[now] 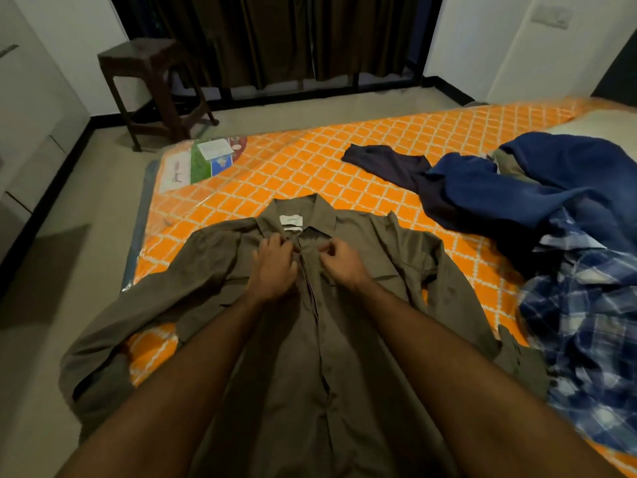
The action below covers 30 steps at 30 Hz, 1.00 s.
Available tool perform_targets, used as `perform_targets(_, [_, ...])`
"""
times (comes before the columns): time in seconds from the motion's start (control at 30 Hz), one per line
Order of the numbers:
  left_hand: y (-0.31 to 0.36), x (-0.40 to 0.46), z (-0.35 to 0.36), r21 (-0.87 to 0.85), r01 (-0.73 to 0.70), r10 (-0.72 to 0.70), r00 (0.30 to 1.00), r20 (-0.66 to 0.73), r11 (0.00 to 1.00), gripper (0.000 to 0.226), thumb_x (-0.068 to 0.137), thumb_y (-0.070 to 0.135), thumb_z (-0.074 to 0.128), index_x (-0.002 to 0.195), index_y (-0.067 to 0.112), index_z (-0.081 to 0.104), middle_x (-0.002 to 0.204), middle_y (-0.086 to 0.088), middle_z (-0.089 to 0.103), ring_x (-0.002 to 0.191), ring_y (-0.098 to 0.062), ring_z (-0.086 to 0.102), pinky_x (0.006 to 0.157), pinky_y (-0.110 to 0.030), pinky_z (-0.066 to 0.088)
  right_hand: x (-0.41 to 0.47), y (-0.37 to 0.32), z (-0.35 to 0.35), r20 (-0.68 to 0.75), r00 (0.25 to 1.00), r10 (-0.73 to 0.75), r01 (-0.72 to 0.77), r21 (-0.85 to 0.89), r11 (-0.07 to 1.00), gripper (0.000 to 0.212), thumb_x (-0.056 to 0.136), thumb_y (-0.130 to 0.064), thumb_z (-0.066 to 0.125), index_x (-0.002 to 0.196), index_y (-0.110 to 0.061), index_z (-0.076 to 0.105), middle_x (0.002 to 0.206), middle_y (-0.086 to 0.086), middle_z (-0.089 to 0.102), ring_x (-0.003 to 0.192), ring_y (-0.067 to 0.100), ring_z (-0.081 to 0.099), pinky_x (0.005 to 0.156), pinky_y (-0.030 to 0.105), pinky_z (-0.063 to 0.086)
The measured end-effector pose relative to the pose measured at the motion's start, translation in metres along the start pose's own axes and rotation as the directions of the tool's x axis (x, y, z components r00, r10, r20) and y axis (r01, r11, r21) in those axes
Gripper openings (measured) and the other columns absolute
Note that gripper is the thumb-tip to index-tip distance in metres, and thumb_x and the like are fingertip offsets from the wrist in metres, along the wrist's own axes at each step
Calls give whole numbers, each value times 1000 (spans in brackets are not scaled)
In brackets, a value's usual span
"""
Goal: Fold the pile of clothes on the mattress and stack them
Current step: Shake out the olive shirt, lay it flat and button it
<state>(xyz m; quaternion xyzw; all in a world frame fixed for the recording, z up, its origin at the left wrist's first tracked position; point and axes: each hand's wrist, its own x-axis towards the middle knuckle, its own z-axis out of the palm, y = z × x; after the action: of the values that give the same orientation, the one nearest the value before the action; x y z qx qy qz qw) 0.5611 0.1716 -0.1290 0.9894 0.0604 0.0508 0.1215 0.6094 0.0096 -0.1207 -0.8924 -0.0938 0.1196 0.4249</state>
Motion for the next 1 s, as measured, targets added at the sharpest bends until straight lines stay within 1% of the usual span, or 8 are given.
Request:
perform_targets(0.1, [-7,12,25,-136,128,-135,990,-42,982,22,98,25,48,110,12,62,120,-11,50,114,-30,46,95,-48,36,25,-1,21,48,999,-9,10,-30,999,38,86,-44,71,106,-12,63,96,0,67,88,18,62,79,37,53])
perform_targets(0.17, [-9,-1,40,-254,196,-231,966,-117,947,17,99,21,49,105,11,63,115,-12,52,110,-29,49,95,-46,36,24,4,29,65,997,-34,40,-87,995,44,81,-48,75,106,-15,60,91,-6,59,82,13,56,70,31,46])
perform_targets(0.33, [-19,-11,65,-356,127,-232,934,-271,926,22,100,31,49,94,13,60,102,-6,51,98,-23,50,85,-37,32,30,35,38,-21,1000,-1,3,118,993,23,82,-20,74,103,-14,65,86,0,65,76,12,59,69,27,46])
perform_targets(0.47, [-18,-12,66,-392,91,-231,916,-327,916,20,93,25,65,82,17,51,96,-1,47,93,-19,48,84,-38,36,31,46,38,-65,998,26,-10,247,969,18,82,-4,70,98,-7,67,84,6,62,75,16,58,74,31,50])
perform_targets(0.6, [-24,-9,62,-469,80,-243,924,-297,879,29,82,22,74,77,21,46,93,4,41,84,-15,49,79,-44,49,29,51,44,-103,993,61,-18,372,928,10,82,-4,67,91,-8,66,87,17,69,85,32,67,81,47,55])
perform_targets(0.73, [-32,16,53,-498,173,-262,958,-115,850,45,72,32,82,98,18,48,100,0,51,90,-20,54,73,-33,45,31,51,43,-106,993,56,-9,397,918,5,87,-6,66,91,-9,67,82,14,68,77,25,67,80,45,55])
perform_targets(0.83, [-30,36,40,-340,259,-275,961,0,904,54,77,47,80,102,16,44,97,-1,51,86,-19,50,67,-33,38,33,52,44,-106,992,65,-16,408,913,4,90,-11,66,92,-14,68,81,11,69,77,23,68,78,42,55])
perform_targets(1.0, [-22,53,25,94,204,-210,976,59,974,29,99,44,47,96,15,49,105,-13,65,94,-32,63,69,-35,41,37,51,47,-112,991,73,-24,389,921,5,93,-19,68,96,-16,70,84,7,73,81,21,71,79,41,57])
